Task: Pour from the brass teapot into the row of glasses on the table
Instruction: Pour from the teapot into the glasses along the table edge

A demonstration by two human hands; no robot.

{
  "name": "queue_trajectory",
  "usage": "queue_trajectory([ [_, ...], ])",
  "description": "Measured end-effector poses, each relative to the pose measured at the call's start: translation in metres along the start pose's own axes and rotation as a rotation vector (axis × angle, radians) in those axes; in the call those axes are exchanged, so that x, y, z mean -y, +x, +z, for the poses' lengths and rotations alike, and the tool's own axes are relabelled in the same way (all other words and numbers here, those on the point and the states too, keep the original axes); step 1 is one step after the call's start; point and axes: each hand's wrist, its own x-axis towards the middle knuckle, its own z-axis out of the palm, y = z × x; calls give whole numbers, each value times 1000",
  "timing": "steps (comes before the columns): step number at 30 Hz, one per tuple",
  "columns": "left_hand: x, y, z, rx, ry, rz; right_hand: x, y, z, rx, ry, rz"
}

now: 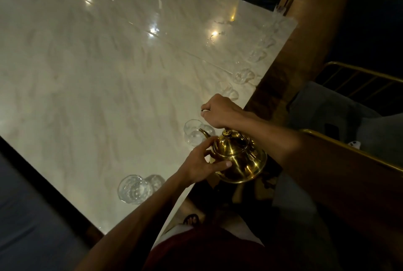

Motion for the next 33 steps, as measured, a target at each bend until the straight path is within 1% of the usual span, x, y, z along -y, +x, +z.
queue_trajectory([
  [15, -4, 2, -2, -11, -9, 24, 1, 12, -1, -12, -22, 3],
  [22, -6, 1, 0, 6, -45, 30, -3, 17, -1, 23, -68, 8],
  [33, -7, -1, 1, -5, -84, 21, -1, 25, 3, 46, -56, 38],
])
